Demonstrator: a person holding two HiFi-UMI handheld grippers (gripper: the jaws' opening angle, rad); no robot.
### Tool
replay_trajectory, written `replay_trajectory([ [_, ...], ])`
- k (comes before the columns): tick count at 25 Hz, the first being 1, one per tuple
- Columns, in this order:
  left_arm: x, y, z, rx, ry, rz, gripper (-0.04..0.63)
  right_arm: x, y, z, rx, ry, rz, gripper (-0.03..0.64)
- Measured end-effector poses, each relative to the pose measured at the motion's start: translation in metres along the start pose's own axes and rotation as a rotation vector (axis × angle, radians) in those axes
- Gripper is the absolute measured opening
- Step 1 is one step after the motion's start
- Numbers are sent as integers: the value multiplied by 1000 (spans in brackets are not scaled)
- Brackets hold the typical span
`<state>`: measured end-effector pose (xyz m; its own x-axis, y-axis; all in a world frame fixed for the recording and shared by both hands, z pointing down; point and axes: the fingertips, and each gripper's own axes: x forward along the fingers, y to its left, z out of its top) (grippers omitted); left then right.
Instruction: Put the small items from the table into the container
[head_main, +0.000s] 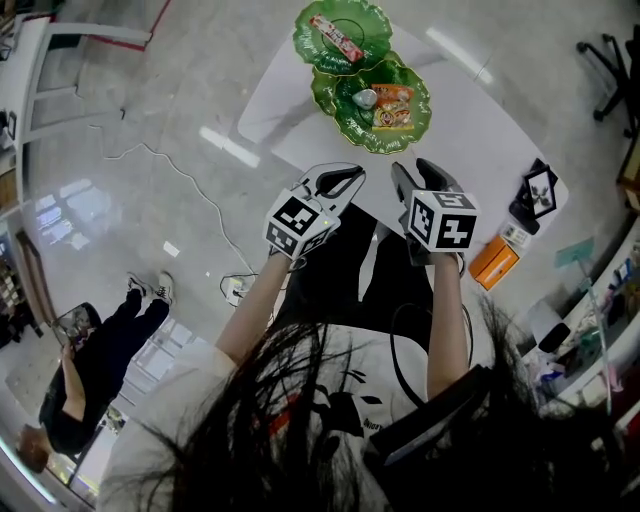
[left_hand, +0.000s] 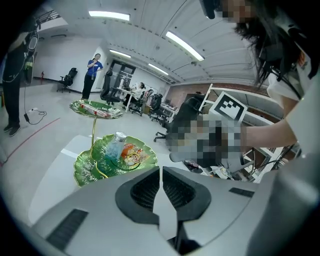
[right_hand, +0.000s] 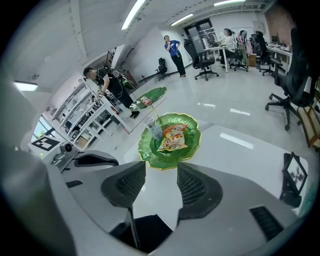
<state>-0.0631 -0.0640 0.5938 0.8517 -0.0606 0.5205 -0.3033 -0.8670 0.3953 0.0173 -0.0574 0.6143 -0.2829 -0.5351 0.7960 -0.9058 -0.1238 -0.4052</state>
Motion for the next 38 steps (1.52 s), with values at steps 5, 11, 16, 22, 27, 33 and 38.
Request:
replay_trajectory([
  [5,-2,-20,21,22,-20,25,11,-34,2,-4,8,-3,43,202],
  [11,-9,-42,49,2,-77,117,11,-76,-3,-14,43,-3,112,202],
  [16,-19,-60,69,-12,-123,176,11,-111,-9,-15,81,-15,145,202],
  [22,-35,-92,89,4,-164,226,11,-152,-10,-16,-27,-52,140,182],
  [27,-51,-122,96,16,-216,299,11,-178,-13,-24,-98,-102,144,86],
  [33,-72,-154,79,-45,-269,359,11,-198,-6,-41,-132,-128,191,52],
  [38,-94,-177,64,-36,-256,386,11,-203,10,-60,-154,-114,223,51],
])
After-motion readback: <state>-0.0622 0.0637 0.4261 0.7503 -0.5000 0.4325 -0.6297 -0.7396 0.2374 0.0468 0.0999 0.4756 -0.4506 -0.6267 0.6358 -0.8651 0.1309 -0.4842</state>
